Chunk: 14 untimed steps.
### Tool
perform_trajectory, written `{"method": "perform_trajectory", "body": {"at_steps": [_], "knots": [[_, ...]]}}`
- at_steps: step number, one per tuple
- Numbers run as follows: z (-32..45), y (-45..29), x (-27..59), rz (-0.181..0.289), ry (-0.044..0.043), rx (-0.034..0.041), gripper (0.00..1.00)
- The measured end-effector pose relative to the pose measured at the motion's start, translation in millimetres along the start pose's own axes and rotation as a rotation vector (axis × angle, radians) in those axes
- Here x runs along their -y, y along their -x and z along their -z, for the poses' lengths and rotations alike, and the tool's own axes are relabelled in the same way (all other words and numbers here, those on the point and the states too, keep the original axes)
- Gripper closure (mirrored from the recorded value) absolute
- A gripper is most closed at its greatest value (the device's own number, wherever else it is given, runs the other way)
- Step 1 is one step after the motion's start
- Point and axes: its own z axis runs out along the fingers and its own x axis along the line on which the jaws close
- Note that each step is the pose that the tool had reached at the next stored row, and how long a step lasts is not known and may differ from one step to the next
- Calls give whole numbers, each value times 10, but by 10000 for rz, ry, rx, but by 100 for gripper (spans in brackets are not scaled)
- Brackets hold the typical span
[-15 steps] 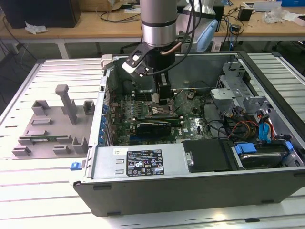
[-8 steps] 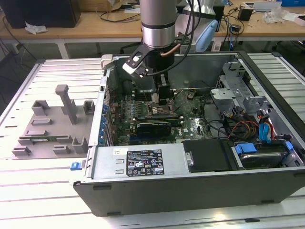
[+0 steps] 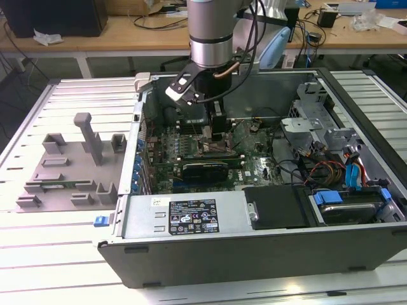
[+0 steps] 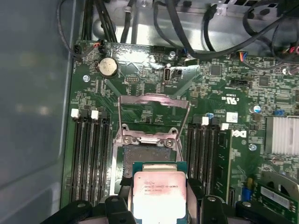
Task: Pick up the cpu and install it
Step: 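Place the cpu into insertion slot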
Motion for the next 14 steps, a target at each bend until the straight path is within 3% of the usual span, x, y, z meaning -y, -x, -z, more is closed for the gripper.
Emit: {"method": "perform_trajectory", "body": {"at_steps": [7, 14], "knots": [[-84, -16, -43, 24, -22, 159, 45], [-228, -39, -45, 45, -55, 396, 45]]}}
